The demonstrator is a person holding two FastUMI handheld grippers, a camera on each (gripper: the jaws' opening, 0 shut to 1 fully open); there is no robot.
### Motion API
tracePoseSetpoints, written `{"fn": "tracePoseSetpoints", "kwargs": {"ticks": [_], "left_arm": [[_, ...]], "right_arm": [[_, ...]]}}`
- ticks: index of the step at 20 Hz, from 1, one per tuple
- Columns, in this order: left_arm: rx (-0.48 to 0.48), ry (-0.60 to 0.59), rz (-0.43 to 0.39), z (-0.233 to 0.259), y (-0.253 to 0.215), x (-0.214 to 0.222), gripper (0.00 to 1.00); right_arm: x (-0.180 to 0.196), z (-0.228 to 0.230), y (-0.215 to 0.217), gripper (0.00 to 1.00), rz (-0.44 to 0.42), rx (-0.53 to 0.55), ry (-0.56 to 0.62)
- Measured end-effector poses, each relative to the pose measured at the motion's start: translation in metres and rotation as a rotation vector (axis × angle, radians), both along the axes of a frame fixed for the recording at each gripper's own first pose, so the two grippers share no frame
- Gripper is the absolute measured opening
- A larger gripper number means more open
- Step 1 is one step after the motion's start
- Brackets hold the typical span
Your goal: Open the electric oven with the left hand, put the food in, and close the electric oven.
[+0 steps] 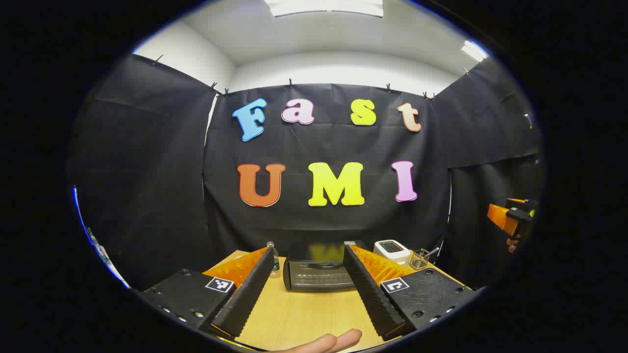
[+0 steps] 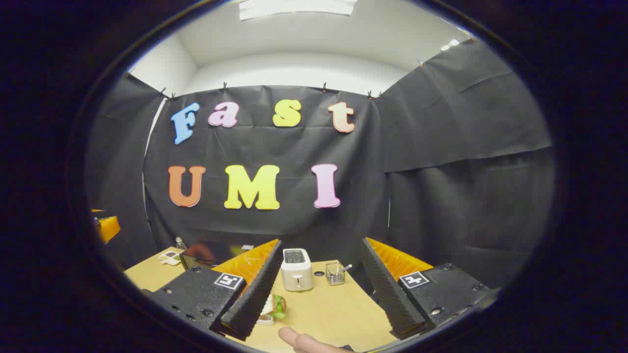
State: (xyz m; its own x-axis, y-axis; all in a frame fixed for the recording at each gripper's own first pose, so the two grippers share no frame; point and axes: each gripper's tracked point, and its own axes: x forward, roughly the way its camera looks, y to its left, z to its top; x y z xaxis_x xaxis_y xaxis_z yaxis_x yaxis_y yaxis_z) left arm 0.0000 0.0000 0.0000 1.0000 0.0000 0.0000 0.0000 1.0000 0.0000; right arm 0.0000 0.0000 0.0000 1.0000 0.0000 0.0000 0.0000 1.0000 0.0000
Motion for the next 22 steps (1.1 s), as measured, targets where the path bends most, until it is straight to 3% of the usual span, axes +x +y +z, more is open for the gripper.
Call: {"fn": "tracePoseSetpoints", "kwargs": {"ticks": [3, 4, 5, 6, 7, 8, 9, 11, 12, 13, 17, 18, 22], "left_arm": [[0.012, -0.002, -0.002, -0.004, -0.003, 0.004, 0.93], [0.018, 0.000, -0.001, -0.006, -0.003, 0.006, 0.93], [0.021, 0.002, 0.000, -0.008, -0.005, 0.007, 0.93], [0.022, 0.003, -0.002, -0.009, -0.006, 0.008, 0.93], [0.025, 0.004, -0.006, -0.010, -0.008, 0.007, 0.93], [0.028, 0.003, -0.008, -0.010, -0.009, 0.007, 0.93], [0.033, 0.002, -0.008, -0.010, -0.010, 0.007, 0.93], [0.036, -0.005, -0.005, -0.009, -0.008, 0.007, 0.93], [0.032, -0.007, -0.004, -0.009, -0.008, 0.008, 0.93], [0.024, -0.011, -0.005, -0.008, -0.008, 0.009, 0.93], [0.008, -0.002, -0.008, -0.010, -0.008, 0.026, 0.93], [0.006, 0.002, -0.007, -0.011, -0.008, 0.034, 0.93], [-0.003, 0.017, 0.002, -0.010, -0.009, 0.076, 0.93]], "right_arm": [[-0.001, -0.003, 0.002, 1.00, 0.009, -0.007, -0.010], [-0.002, -0.005, 0.005, 0.91, 0.020, -0.008, 0.000], [-0.002, -0.010, 0.008, 1.00, 0.031, -0.006, 0.012], [-0.001, -0.011, 0.010, 0.91, 0.039, -0.002, 0.019], [0.001, -0.012, 0.009, 1.00, 0.040, 0.000, 0.021], [0.003, -0.013, 0.007, 1.00, 0.038, -0.001, 0.023], [0.003, -0.015, 0.007, 0.91, 0.035, 0.000, 0.024], [0.006, -0.015, 0.005, 0.91, 0.030, 0.011, 0.020], [0.007, -0.015, 0.004, 1.00, 0.023, 0.013, 0.021], [0.009, -0.017, 0.003, 0.91, 0.020, 0.014, 0.025], [0.018, -0.020, 0.010, 0.91, 0.049, 0.016, 0.038], [0.022, -0.019, 0.011, 1.00, 0.052, 0.013, 0.043], [0.035, -0.007, 0.017, 1.00, 0.082, 0.018, 0.038]]}}
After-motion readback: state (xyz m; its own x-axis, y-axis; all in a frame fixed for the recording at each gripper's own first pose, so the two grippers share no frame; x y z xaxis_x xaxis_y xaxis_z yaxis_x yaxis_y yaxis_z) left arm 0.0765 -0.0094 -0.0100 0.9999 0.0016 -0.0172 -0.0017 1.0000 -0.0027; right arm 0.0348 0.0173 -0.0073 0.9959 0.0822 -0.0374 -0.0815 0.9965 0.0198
